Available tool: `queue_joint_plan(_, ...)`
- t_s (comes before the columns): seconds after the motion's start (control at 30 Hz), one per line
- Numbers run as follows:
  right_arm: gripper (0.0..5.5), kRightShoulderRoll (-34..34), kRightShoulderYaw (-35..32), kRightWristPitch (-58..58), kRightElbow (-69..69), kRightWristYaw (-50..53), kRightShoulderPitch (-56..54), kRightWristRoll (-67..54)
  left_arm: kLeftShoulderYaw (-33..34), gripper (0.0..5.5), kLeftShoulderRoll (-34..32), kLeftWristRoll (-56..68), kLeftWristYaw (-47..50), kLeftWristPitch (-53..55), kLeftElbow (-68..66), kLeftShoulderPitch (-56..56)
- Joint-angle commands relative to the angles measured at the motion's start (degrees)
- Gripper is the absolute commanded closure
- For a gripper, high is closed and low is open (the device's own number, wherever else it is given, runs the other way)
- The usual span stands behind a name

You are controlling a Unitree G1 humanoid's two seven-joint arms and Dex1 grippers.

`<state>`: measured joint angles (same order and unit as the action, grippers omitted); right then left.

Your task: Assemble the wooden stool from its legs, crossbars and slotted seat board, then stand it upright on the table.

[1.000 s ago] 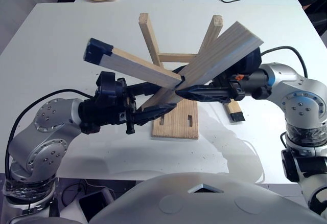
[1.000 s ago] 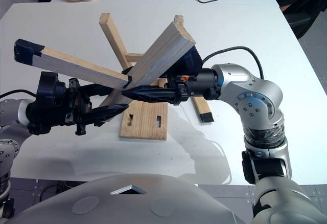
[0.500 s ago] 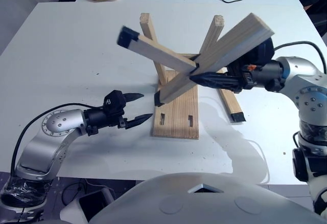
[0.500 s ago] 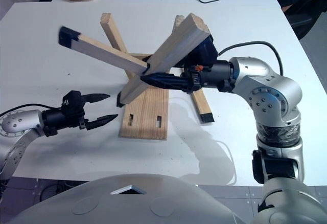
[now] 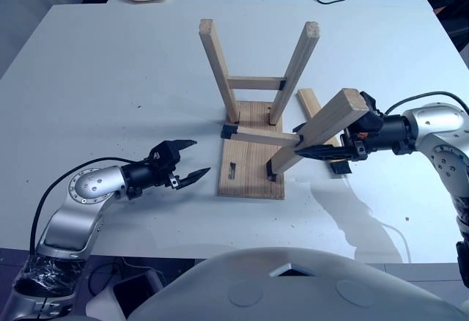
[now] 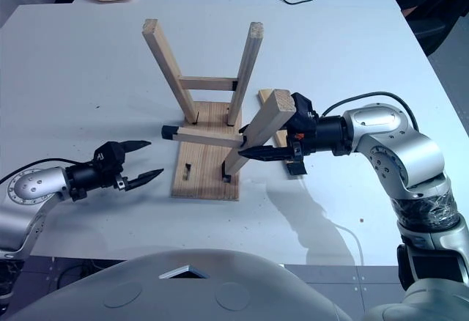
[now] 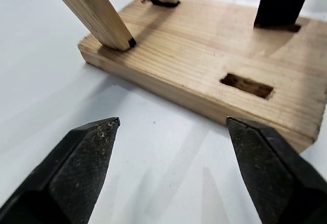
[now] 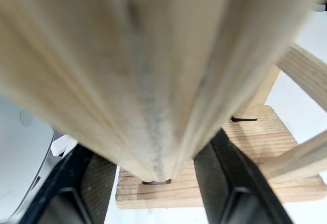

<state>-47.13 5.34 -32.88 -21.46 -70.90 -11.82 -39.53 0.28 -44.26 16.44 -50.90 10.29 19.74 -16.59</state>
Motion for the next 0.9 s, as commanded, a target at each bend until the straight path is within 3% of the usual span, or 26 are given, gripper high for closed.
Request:
queue_joint_plan(0.03,3.43,-2.3,1.4,-0.2,-0.5,-0.6,1.9,2.9,-0.7,1.64,0.3,-1.6,0.3,-0.6,-0.3,-1.0)
queue_joint_plan(0.43,3.43,-3.8,1.7,0.4,-1.0,-1.2,1.7,2.9,-0.6,1.64,2.1,-1.5,1.5,-0.2,0.9,-2.7)
queue_joint_plan(0.9,3.48,-0.7,15.6,11.9,2.8,5.7,1.5,22.2,-2.1,1.64,0.8,-3.1,-0.7,-1.9,-2.6,-2.7)
